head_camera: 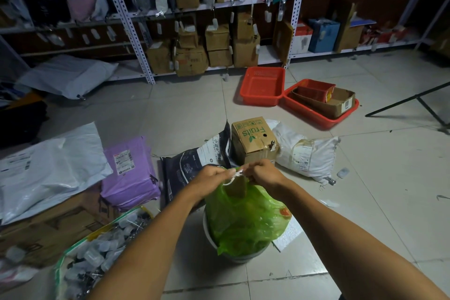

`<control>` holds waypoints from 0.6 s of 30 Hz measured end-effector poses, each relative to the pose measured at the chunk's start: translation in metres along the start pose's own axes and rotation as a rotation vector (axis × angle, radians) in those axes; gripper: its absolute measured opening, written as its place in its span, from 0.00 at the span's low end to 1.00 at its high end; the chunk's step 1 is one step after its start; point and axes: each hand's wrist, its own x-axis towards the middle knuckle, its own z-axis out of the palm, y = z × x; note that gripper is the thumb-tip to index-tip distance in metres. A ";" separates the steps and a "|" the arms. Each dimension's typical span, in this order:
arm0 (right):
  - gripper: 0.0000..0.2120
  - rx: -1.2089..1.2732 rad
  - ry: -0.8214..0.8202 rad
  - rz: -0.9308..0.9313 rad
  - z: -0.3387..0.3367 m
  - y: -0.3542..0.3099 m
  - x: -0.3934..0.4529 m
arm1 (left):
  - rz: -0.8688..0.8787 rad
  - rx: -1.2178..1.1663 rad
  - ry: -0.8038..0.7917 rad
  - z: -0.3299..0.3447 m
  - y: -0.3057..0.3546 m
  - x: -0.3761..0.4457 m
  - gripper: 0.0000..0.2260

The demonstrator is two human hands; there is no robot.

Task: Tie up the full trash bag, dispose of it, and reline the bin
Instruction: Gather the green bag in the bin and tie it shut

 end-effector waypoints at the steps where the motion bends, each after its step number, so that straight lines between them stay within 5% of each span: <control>1: 0.10 0.009 0.007 -0.002 -0.001 -0.001 0.001 | 0.033 0.030 -0.001 0.000 0.000 0.001 0.13; 3: 0.08 0.030 0.038 -0.008 -0.002 0.000 0.002 | 0.068 0.067 0.036 0.000 0.001 0.002 0.05; 18: 0.07 0.345 0.250 0.028 -0.016 0.012 0.016 | 0.034 0.015 0.300 -0.008 -0.011 0.017 0.09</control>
